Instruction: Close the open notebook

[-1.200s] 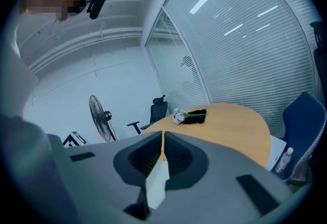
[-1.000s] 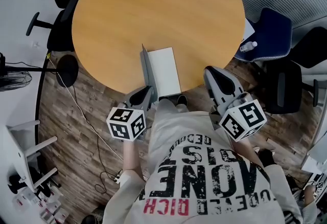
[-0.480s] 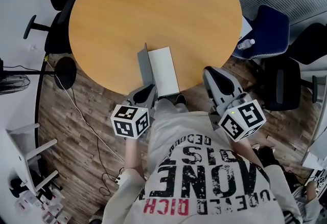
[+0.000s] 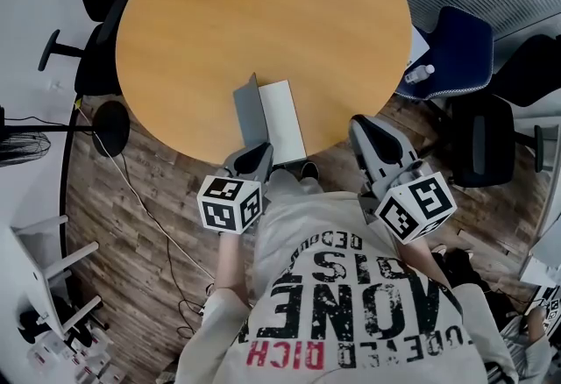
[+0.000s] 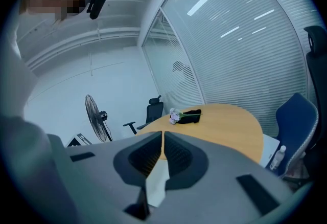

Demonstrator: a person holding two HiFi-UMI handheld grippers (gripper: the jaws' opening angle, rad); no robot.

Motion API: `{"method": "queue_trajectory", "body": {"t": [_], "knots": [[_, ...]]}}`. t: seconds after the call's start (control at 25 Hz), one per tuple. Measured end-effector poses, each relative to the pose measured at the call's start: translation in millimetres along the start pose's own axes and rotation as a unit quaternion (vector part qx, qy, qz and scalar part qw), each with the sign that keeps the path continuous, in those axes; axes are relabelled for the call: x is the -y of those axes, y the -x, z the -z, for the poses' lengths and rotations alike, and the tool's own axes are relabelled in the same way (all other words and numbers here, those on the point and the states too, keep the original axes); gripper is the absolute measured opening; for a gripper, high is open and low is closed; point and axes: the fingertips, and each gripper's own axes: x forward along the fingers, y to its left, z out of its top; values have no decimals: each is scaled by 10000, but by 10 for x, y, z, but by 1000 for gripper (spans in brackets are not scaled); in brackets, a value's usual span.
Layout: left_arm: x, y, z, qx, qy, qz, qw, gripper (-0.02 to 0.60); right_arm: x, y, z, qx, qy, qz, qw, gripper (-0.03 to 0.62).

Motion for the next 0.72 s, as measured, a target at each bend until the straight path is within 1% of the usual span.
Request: {"method": "queue_trajectory", "body": {"t": [0.72], "knots": [[81,-261,99,-126,-53,132,9998,18,65,154,20,60,-30,219,9997,20]]}}
